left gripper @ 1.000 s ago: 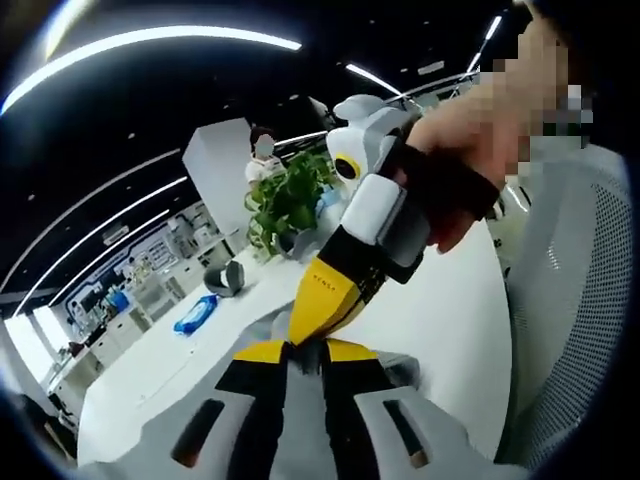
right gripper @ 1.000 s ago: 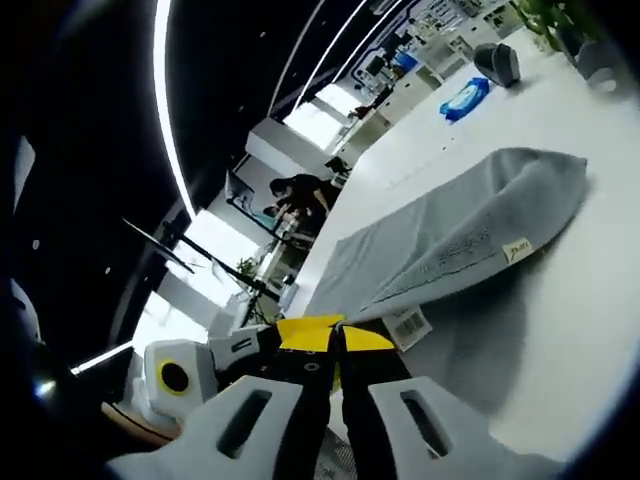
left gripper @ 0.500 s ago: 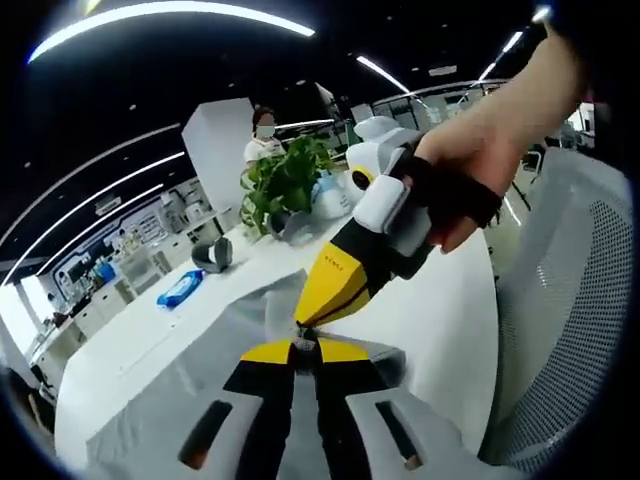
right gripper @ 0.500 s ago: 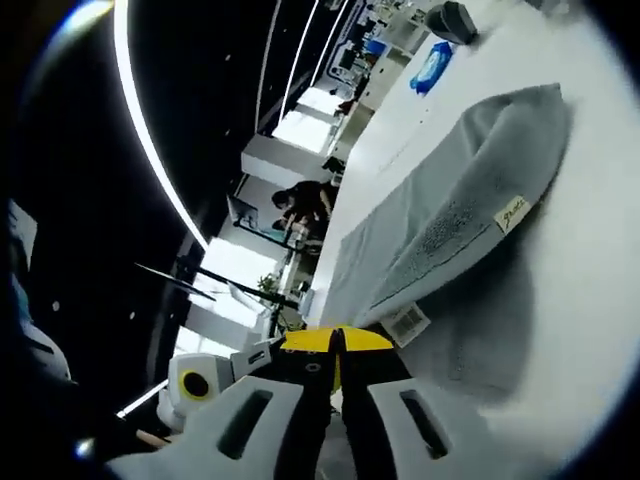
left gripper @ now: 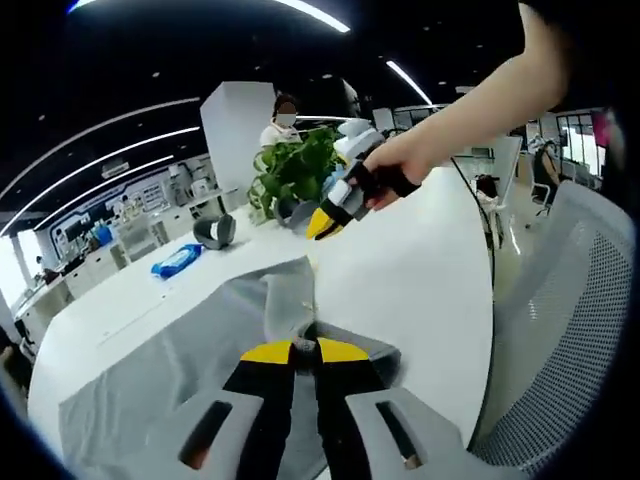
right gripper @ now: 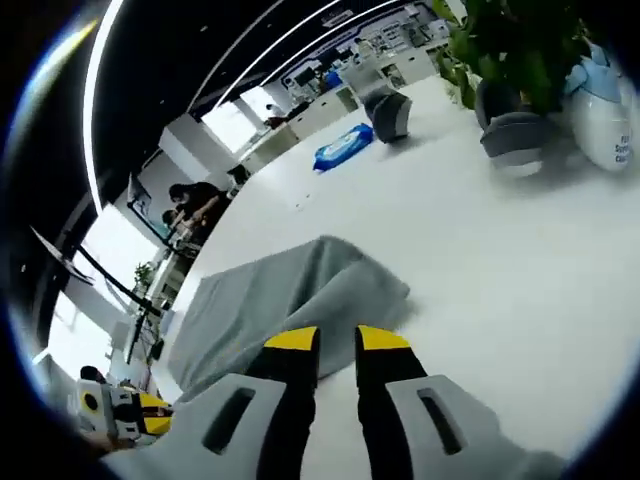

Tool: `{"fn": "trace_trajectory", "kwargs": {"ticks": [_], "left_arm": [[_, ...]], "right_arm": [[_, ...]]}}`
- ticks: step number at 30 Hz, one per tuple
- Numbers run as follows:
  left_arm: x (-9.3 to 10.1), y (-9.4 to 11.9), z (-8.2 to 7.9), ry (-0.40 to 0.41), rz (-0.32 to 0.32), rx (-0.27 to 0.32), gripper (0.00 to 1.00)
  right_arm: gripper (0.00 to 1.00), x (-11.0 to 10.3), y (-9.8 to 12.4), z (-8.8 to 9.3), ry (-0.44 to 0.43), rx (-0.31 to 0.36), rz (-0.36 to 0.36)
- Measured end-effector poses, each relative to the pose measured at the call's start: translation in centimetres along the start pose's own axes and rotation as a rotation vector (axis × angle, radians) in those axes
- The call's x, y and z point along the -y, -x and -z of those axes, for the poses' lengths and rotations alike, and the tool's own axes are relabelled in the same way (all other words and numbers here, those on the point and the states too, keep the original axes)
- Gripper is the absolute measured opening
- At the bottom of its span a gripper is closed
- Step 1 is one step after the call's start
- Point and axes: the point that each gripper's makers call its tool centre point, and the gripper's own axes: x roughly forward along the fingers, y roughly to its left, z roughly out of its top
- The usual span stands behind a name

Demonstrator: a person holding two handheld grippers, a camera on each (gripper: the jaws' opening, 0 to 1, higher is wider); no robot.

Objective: Fold the towel on the table until its edges align and the towel forms a compact rectangular stack.

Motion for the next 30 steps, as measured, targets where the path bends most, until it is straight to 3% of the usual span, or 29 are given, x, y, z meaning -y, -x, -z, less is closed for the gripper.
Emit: {"fn": "trace_trajectory", "kwargs": {"ticks": [4,6,10,14,17,19,20,24,27,30], "left_arm": [[0.1,0.0,0.3,0.012,0.007,-0.011,0.07],[0.2,-0.1,0.5,0.025,0.014,-0.012,0.07],[0.3,-0.1,0.8,0.039,0.025,-0.016,0.07],[0.8,-0.2,1.0,0.061,0.048,-0.022,0.07],[1.1,-0.2,1.1,0.067,0.062,-0.029,0.07],[1.3,-0.3,1.3,0.068,0.069,-0.035,0.07],[1.4,-0.3,1.3,0.068,0.073,-0.038,0.07],[1.6,-0.4,1.6,0.078,0.083,-0.042,0.07],[1.6,-0.4,1.7,0.079,0.084,-0.048,0.07],[1.6,-0.3,2.1,0.086,0.084,-0.061,0.07]], "right_arm": [[0.10,2.5,-2.1,0.3,-0.017,-0.047,0.060],[0.12,3.3,-3.2,0.4,-0.035,-0.062,0.057],[0.11,4.1,-5.1,-0.4,-0.210,-0.011,0.023],[0.01,6.1,-5.9,-0.3,-0.232,-0.015,0.036],[0.05,7.0,-5.9,-0.6,-0.227,0.000,0.052],[0.13,7.4,-5.8,-1.0,-0.213,0.029,0.059],[0.15,6.9,-5.8,-1.2,-0.205,0.039,0.026],[0.12,6.1,-6.0,-1.3,-0.202,0.062,-0.010],[0.04,5.9,-6.4,-0.6,-0.181,0.041,0.001],[0.03,5.8,-6.7,-0.3,-0.205,0.044,-0.012]]}}
